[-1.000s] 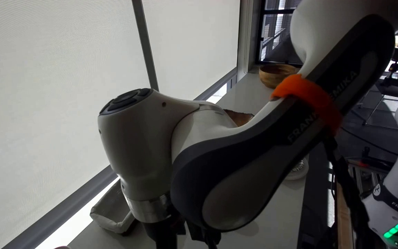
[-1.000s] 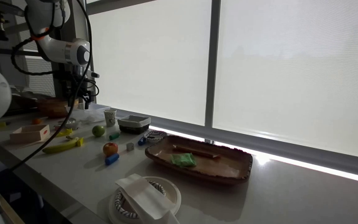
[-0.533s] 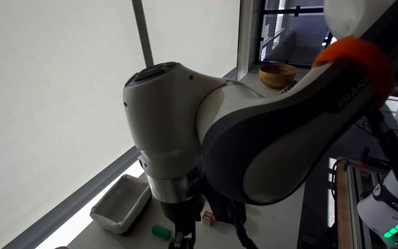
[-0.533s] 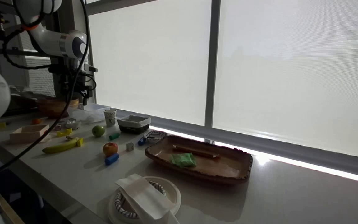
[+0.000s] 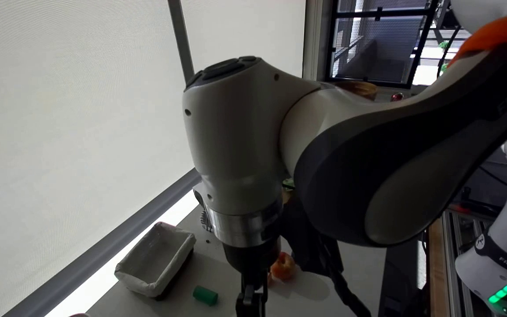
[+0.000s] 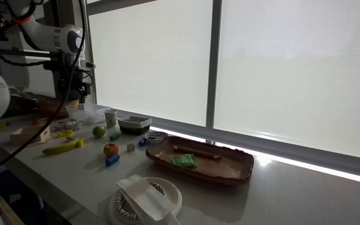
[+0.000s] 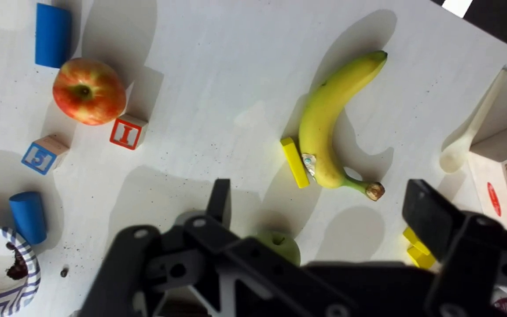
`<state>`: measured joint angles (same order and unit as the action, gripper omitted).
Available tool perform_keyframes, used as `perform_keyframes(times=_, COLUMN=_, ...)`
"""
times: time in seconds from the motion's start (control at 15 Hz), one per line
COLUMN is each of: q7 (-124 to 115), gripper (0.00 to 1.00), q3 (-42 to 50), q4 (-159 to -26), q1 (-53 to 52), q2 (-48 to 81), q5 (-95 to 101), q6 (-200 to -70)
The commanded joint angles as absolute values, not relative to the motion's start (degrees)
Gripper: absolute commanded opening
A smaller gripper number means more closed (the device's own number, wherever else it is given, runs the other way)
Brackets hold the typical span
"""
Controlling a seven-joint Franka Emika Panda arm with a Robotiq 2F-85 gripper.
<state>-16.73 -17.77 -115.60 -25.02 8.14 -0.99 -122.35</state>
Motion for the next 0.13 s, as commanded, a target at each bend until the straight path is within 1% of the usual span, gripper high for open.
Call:
perform_keyframes(times=0.0, q7=-16.9, gripper=1.00, q3=-18.6, q4=-115.7, q1=-24.3, q2=7.9, q5=-0.8, q6=-122.1)
perform_keyframes(times=0.07, q7=-16.9, gripper=1.00, q3=-18.6, q4=-115.9, q1=-24.2, q2=7.7, q5=-0.8, q6=-122.1)
